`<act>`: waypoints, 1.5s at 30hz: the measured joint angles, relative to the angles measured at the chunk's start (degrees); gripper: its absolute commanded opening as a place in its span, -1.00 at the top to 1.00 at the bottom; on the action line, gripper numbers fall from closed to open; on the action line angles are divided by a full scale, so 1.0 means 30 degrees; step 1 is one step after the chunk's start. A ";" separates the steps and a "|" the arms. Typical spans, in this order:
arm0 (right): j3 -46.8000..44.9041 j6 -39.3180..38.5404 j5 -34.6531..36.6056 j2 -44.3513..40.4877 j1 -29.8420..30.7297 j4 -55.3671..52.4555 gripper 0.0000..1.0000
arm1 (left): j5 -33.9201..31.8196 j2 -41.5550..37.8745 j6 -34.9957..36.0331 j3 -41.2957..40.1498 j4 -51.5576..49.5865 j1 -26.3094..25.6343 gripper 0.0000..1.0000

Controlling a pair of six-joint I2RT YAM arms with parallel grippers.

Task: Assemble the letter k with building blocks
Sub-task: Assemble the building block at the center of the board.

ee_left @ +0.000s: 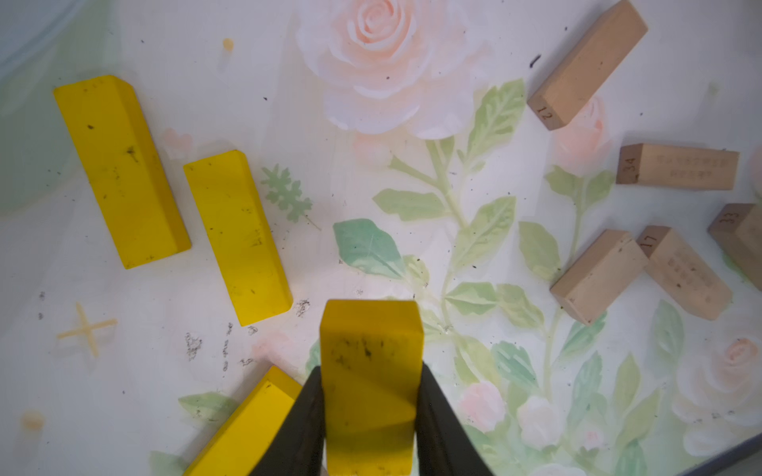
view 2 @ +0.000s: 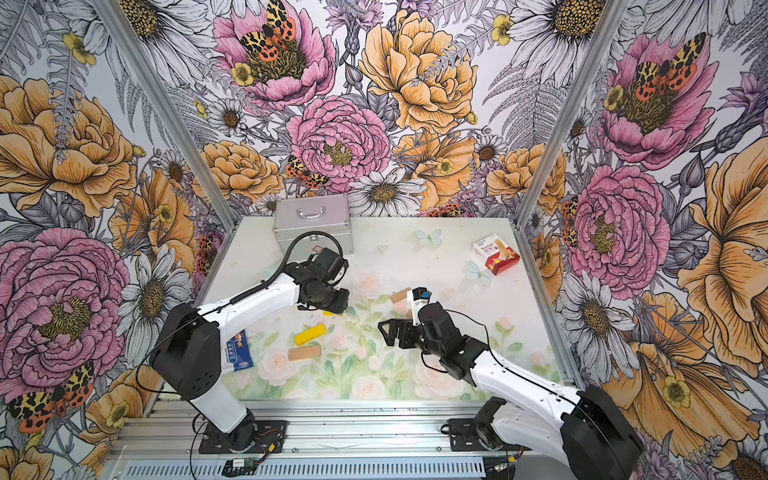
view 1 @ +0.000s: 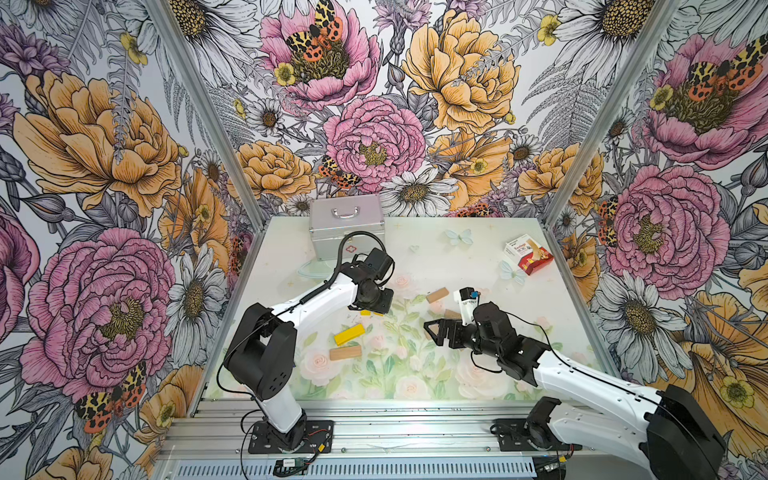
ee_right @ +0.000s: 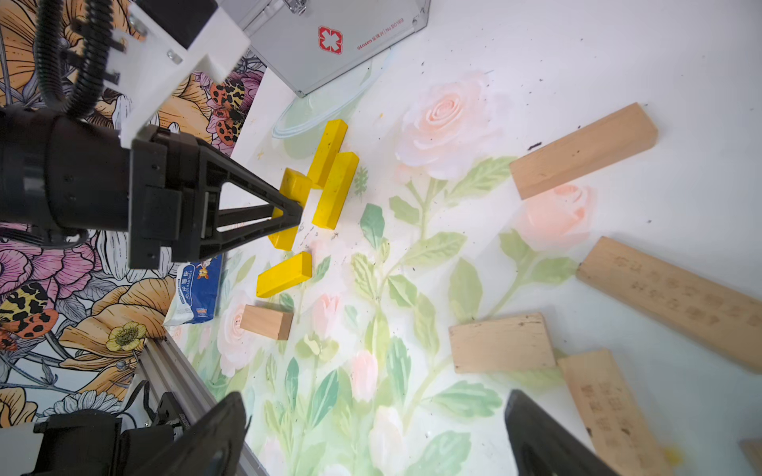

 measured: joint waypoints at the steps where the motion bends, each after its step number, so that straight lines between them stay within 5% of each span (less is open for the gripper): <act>1: 0.0007 0.0000 -0.0022 0.0102 0.0000 0.0044 -0.98 | -0.0036 -0.0204 -0.0124 -0.0219 0.0007 0.0270 0.43; 14: 0.0291 -0.0058 -0.0525 0.1581 -0.0007 0.0940 -0.99 | -0.0335 -0.1195 -0.1610 -0.2637 -0.0058 0.2688 0.41; 45: 0.1537 -0.0408 -0.1166 0.3118 0.0000 0.1508 -0.99 | -0.1654 0.2033 -0.1100 -0.1814 -0.0073 0.3519 0.43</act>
